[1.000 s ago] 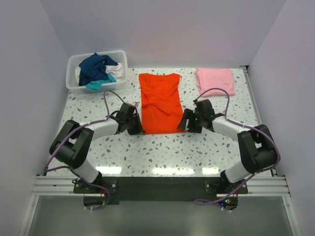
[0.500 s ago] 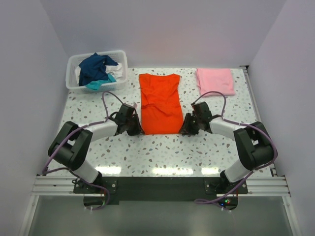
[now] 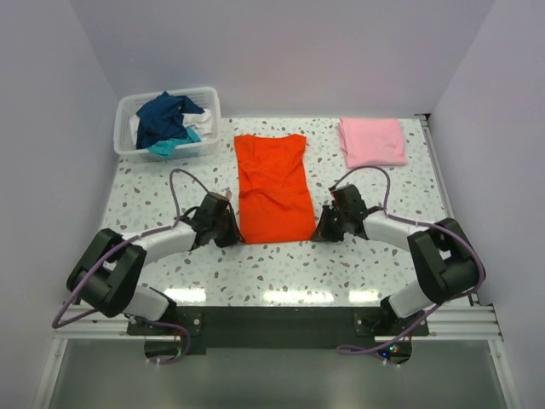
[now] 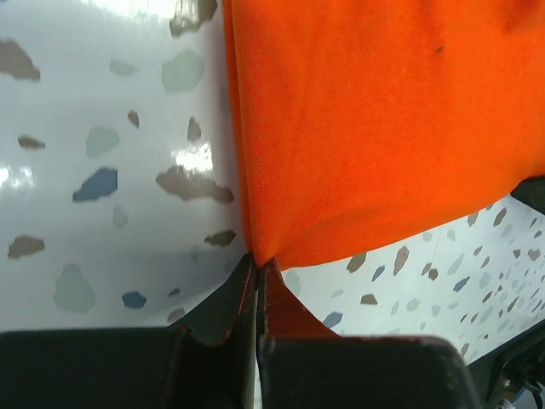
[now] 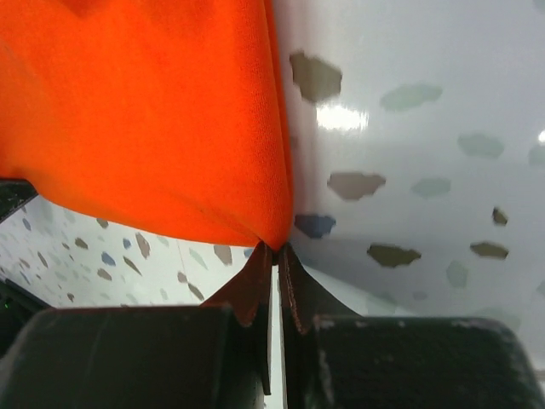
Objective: Fold and stack the t-shirts
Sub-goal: Fold the tshirt
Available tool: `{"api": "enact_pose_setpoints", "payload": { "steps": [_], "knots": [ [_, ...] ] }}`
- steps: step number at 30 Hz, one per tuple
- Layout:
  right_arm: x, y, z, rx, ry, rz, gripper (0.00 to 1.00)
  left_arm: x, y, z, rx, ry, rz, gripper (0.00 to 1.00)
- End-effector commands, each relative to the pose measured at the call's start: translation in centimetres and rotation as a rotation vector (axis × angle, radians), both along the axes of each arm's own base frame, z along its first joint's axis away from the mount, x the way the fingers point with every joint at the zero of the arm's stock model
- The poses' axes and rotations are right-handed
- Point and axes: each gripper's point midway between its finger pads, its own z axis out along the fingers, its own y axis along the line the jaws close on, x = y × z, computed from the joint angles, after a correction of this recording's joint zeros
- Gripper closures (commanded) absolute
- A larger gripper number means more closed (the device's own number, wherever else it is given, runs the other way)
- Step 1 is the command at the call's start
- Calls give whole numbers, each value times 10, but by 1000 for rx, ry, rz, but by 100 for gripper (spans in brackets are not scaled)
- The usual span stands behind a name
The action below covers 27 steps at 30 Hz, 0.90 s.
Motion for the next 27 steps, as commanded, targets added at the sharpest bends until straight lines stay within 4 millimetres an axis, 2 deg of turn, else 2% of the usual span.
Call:
{"api": "enact_pose_setpoints", "payload": {
  "steps": [1,2,4,5,6,8,9,11,13,17,19,24,26,27],
  "knots": [
    [-36,-5,-5,-20,50,54,100,-28,11,-8,47,34,20,100],
    [-43,-4,-4,-13,62,60,100,-33,11,-4,41,28,19,100],
    [-65,-7,-6,-21,83,81,100,-53,18,-13,92,67,30,100],
    [-72,-8,-5,-21,90,83,100,-58,19,-9,95,57,35,100],
    [-82,-11,-3,-17,86,85,100,-71,21,-14,109,76,43,100],
    [-101,-13,-4,-23,116,92,100,-84,21,-13,85,76,48,100],
    [-111,-17,-7,-29,130,92,100,-100,23,-22,75,111,52,100],
    [-127,-18,-4,-25,141,103,100,-113,22,-21,40,122,57,100],
    [-146,-23,-5,-31,154,117,100,-135,26,-27,46,167,63,100],
    [-182,-21,-1,20,206,126,100,-165,18,-17,9,177,19,100],
    [-200,-25,0,4,232,142,100,-174,23,-18,29,201,42,100],
    [-223,-23,9,83,244,142,100,-196,13,-12,15,215,-12,100],
    [-221,-19,19,106,216,157,100,-199,9,-7,41,205,-27,100],
    [-220,-20,23,98,205,162,100,-202,14,-8,76,213,-25,100]
  ]
}}
